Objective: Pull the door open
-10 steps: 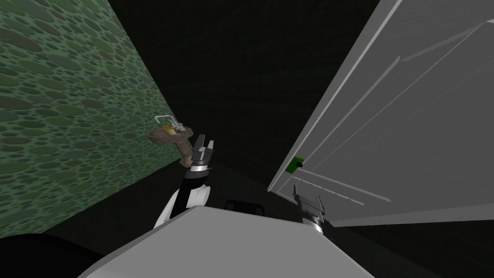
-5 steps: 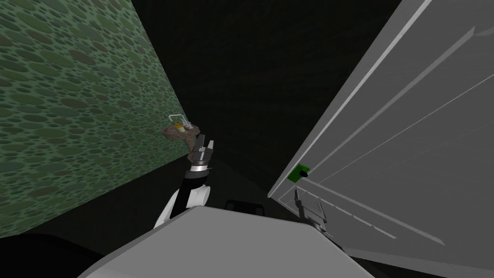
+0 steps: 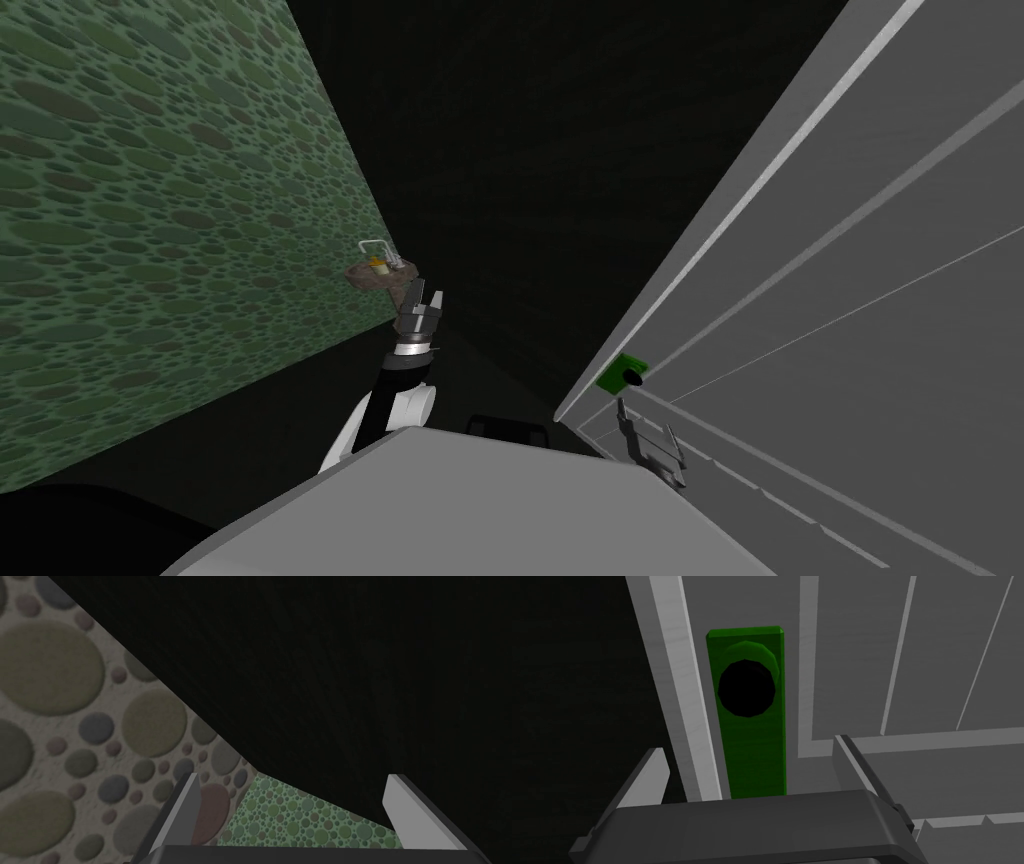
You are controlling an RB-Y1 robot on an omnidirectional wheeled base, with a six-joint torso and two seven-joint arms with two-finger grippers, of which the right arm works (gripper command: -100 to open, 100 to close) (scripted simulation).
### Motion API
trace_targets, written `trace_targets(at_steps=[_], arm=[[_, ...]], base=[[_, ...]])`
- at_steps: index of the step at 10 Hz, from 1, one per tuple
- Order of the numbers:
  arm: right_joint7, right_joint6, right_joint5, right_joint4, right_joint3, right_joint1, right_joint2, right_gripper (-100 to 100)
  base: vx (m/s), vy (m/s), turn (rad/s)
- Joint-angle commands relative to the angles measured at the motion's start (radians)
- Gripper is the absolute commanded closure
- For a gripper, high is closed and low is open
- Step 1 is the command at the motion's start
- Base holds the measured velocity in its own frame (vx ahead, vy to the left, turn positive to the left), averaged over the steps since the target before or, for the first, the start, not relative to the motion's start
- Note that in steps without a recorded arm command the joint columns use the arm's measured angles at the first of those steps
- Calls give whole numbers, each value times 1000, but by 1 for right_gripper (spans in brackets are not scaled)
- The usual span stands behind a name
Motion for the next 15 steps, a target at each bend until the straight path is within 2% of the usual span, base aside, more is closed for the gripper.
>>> trace_targets(at_steps=[1,3,5,6,7,12,15], arm=[[-26,11,-17,20,-26,-20,-29,-100],[-69,26,-45,62,-71,-55,-82,-100],[-94,34,-61,87,-97,-76,-112,-100],[-85,32,-56,70,-88,-62,-103,-100],[-85,32,-56,70,-88,-62,-103,100],[-85,32,-56,70,-88,-62,-103,100],[-107,24,-45,72,-65,-61,-132,100]], base=[[196,13,24],[177,8,18],[140,2,16],[62,0,6],[-8,-4,-14],[-12,-2,3],[-162,-8,89]])
